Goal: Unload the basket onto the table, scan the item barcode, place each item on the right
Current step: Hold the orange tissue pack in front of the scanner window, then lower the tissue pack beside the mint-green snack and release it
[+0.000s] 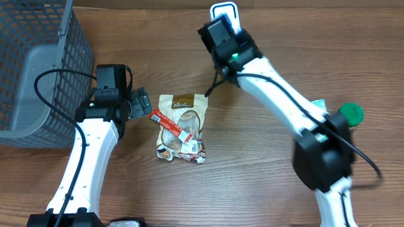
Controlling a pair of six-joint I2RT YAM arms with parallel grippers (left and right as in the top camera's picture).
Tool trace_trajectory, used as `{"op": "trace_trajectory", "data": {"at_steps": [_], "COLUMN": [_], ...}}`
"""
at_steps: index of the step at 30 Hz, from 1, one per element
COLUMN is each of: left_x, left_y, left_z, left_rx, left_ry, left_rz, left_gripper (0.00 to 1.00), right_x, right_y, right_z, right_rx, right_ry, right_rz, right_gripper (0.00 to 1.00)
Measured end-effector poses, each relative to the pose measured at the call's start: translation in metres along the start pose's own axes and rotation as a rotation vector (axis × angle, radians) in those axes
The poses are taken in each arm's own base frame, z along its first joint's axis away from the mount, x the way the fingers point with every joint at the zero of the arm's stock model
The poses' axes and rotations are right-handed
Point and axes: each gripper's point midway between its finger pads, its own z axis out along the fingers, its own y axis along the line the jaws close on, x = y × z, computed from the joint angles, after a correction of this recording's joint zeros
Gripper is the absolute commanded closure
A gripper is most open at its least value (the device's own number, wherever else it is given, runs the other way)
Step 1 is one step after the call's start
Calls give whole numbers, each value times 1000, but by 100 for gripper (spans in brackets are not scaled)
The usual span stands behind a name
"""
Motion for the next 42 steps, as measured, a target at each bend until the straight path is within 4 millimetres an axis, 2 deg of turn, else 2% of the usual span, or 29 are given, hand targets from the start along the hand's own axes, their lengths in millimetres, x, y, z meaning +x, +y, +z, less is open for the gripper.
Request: {"op": "trace_trajectory", "data": {"at_steps": [3,6,8,12,17,19,24,33,42], "left_x": [0,0,0,0,0,0,0,0,0], "left_y": [0,0,0,0,0,0,0,0,0], "left_z": [0,0,0,0,0,0,0,0,0], "left_rx": [0,0,0,0,0,0,0,0,0], "left_ry": [0,0,0,0,0,0,0,0,0], "left_rz": [0,0,0,0,0,0,0,0,0], "left_gripper": [0,0,0,0,0,0,0,0,0], "right_x": [43,99,126,170,212,225,245,245,228], "right_y": [-18,-33,-37,-42,-31,-26,-19,-21,22], "right_z": [-39,-57,-52,-28,-1,9,20,23,5], "right_rx": [-101,-185,-229,-259,-270,-273,-273,-254,-431], "right_ry": [162,399,522,683,781,803,834,820,815], "right_rz": [92,174,257,398,471,487,503,493,478], "right_gripper": [96,96,96,96,93,81,53,53,53]}}
